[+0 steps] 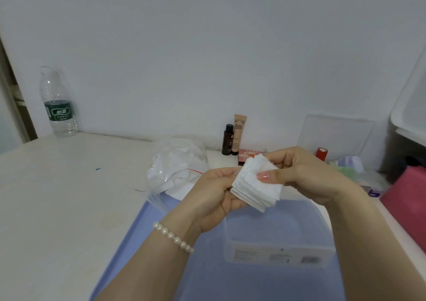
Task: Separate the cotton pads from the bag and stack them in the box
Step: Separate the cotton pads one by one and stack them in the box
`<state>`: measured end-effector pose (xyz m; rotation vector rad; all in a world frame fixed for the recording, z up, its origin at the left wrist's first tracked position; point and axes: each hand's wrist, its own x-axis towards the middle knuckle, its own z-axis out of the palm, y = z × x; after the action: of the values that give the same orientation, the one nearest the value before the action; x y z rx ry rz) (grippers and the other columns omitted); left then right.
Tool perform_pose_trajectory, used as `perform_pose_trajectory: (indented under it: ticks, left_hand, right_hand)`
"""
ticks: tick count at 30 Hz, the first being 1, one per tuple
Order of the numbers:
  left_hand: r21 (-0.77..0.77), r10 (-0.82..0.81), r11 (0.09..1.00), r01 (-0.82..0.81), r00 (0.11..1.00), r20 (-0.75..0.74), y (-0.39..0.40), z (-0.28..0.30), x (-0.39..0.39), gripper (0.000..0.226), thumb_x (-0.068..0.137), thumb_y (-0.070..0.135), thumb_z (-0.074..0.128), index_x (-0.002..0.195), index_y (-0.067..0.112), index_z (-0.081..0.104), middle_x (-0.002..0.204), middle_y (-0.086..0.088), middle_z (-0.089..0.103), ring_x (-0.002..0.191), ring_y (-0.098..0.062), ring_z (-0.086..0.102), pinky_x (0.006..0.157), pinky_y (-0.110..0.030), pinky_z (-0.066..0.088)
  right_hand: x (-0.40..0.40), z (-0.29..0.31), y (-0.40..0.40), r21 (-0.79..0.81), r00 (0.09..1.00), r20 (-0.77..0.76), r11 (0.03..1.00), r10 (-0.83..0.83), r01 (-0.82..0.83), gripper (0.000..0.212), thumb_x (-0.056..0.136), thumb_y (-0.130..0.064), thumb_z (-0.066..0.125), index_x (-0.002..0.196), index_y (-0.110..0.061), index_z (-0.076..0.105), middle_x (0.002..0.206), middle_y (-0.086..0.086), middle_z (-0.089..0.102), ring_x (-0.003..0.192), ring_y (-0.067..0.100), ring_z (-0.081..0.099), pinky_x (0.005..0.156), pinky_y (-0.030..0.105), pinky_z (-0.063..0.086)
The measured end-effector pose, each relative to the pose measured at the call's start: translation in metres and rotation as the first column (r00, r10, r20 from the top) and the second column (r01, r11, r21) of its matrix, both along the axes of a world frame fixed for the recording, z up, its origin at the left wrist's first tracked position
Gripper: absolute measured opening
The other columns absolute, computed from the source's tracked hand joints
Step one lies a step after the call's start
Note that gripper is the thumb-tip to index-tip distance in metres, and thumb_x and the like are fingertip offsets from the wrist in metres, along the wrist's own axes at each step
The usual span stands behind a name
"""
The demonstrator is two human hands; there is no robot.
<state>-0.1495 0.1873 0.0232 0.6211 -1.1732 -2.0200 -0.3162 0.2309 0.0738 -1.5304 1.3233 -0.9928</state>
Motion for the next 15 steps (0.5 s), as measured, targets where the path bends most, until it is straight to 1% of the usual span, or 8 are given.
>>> perform_pose_trajectory:
  ticks: [3, 5, 7, 8, 10, 12, 15]
  left_hand:
    - [0.005, -0.007, 1.0, 0.007, 1.0, 0.006, 0.0, 0.0, 0.0, 0.024, 0.093, -0.002, 0.047, 0.111, -0.006, 0.063, 0.107, -0.021, 0.069, 0.088, -0.026, 0.069, 0.076, -0.035, 0.059]
    - [0.005, -0.007, 1.0, 0.007, 1.0, 0.013, 0.0, -0.001, 0.0, 0.024, 0.093, -0.001, 0.048, 0.109, -0.005, 0.064, 0.104, -0.02, 0.07, 0.087, -0.026, 0.069, 0.076, -0.035, 0.059]
    - [0.005, -0.009, 1.0, 0.008, 1.0, 0.016, 0.0, -0.001, 0.001, 0.022, 0.092, -0.002, 0.049, 0.107, -0.005, 0.065, 0.102, -0.02, 0.07, 0.086, -0.026, 0.07, 0.075, -0.034, 0.059]
    - [0.002, -0.007, 1.0, 0.007, 1.0, 0.017, 0.0, -0.002, 0.0, 0.022, 0.092, -0.002, 0.049, 0.106, -0.005, 0.065, 0.103, -0.021, 0.069, 0.086, -0.026, 0.069, 0.075, -0.034, 0.059]
    - [-0.011, 0.003, 1.0, -0.003, 1.0, 0.017, 0.0, -0.002, 0.0, 0.022, 0.092, -0.002, 0.049, 0.104, -0.004, 0.066, 0.105, -0.022, 0.069, 0.088, -0.028, 0.069, 0.077, -0.035, 0.058]
    - [-0.011, 0.016, 1.0, -0.016, 1.0, -0.003, 0.0, -0.001, -0.001, 0.022, 0.092, -0.003, 0.048, 0.102, -0.004, 0.067, 0.104, -0.021, 0.069, 0.088, -0.028, 0.069, 0.077, -0.036, 0.058]
    - [-0.006, 0.029, 1.0, -0.03, 0.998, -0.05, 0.001, 0.001, -0.001, 0.023, 0.092, -0.002, 0.046, 0.107, -0.006, 0.064, 0.106, -0.022, 0.069, 0.09, -0.03, 0.069, 0.076, -0.037, 0.059]
  right_hand:
    - [0.001, 0.001, 0.0, 0.016, 0.999, -0.038, 1.0, -0.013, 0.013, 0.032, 0.059, -0.012, 0.072, 0.092, -0.009, 0.075, 0.093, 0.008, 0.074, 0.087, 0.021, 0.068, 0.086, 0.034, 0.053]
    - [0.002, 0.0, 0.001, 0.029, 0.997, -0.075, 0.999, -0.024, 0.026, 0.035, 0.06, -0.011, 0.077, 0.094, -0.005, 0.074, 0.095, 0.013, 0.073, 0.089, 0.025, 0.067, 0.089, 0.038, 0.051]
    - [0.004, 0.001, 0.001, 0.04, 0.992, -0.118, 0.998, -0.043, 0.048, 0.03, 0.064, -0.007, 0.08, 0.093, -0.005, 0.073, 0.095, 0.018, 0.072, 0.089, 0.027, 0.067, 0.088, 0.04, 0.051]
    - [0.005, 0.001, 0.001, 0.043, 0.989, -0.139, 0.997, -0.05, 0.057, 0.026, 0.068, -0.005, 0.077, 0.093, -0.005, 0.073, 0.094, 0.017, 0.072, 0.087, 0.025, 0.067, 0.087, 0.039, 0.051]
    - [0.008, 0.002, 0.001, 0.042, 0.981, -0.183, 0.997, -0.059, 0.068, 0.022, 0.072, -0.002, 0.073, 0.093, -0.008, 0.072, 0.094, 0.014, 0.073, 0.083, 0.019, 0.067, 0.08, 0.032, 0.053]
    - [0.011, 0.004, 0.001, 0.004, 0.967, -0.24, 0.996, -0.086, 0.089, 0.026, 0.072, -0.005, 0.075, 0.095, -0.016, 0.07, 0.096, 0.011, 0.071, 0.081, 0.014, 0.065, 0.076, 0.025, 0.052]
    - [0.013, 0.006, 0.003, -0.069, 0.942, -0.312, 0.992, -0.122, 0.105, 0.033, 0.07, -0.011, 0.078, 0.098, -0.025, 0.069, 0.101, 0.005, 0.068, 0.087, 0.015, 0.061, 0.076, 0.018, 0.049]
